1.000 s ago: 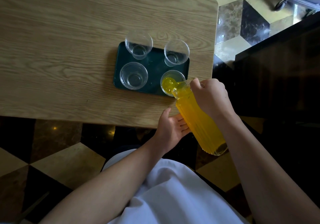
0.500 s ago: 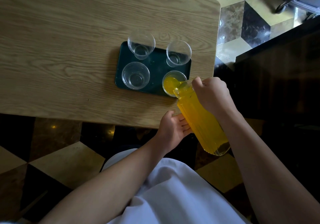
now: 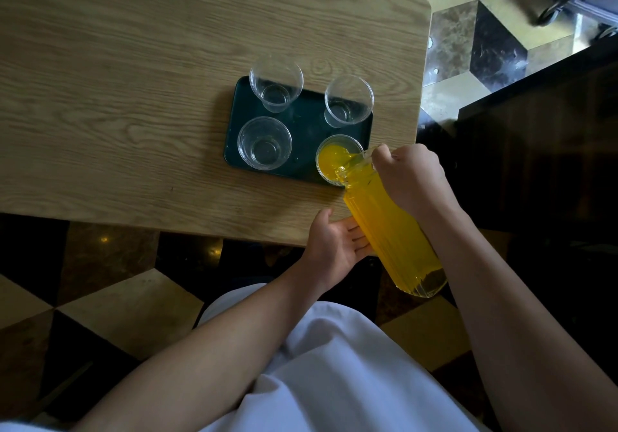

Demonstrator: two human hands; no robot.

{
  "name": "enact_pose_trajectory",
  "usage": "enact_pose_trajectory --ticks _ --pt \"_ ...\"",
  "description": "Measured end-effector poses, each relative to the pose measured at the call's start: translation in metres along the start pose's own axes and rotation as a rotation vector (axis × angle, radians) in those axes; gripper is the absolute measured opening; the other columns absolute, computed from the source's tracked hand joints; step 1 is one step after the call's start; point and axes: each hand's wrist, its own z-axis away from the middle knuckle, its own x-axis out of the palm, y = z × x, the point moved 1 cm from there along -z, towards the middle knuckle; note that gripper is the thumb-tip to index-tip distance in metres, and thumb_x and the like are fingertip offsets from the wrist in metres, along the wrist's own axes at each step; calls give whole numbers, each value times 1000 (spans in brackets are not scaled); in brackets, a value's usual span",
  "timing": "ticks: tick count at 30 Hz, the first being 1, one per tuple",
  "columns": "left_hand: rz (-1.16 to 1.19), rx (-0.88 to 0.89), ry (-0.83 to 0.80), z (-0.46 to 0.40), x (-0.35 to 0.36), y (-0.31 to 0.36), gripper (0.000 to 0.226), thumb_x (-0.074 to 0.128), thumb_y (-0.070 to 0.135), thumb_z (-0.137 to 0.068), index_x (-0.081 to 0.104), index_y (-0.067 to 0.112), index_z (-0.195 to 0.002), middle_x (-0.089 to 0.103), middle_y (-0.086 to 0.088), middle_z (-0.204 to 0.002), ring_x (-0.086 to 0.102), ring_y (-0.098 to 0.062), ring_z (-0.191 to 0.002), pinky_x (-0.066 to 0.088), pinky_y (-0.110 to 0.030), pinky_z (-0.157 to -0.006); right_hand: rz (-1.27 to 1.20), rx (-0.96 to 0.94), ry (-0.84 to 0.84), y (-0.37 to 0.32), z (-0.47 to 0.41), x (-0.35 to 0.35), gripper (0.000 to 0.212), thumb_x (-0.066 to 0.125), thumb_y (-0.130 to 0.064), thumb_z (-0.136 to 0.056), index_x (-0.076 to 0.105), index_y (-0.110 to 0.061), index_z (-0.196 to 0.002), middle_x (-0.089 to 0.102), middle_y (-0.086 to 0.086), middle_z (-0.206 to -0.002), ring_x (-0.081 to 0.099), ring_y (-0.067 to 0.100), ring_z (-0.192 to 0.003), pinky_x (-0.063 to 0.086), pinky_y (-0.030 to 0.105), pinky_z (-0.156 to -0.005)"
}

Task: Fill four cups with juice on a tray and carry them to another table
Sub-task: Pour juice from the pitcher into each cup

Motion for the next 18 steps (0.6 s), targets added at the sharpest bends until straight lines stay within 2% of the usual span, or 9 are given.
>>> enact_pose_trajectory --ticks 18 --pt "-21 18 60 5 -2 4 75 19 57 -100 58 1 -131 67 -24 -125 58 -37 -124 41 -51 -109 -62 -9 6 3 4 5 53 46 -38 -97 40 -10 -52 42 5 -51 35 21 -45 29 26 -48"
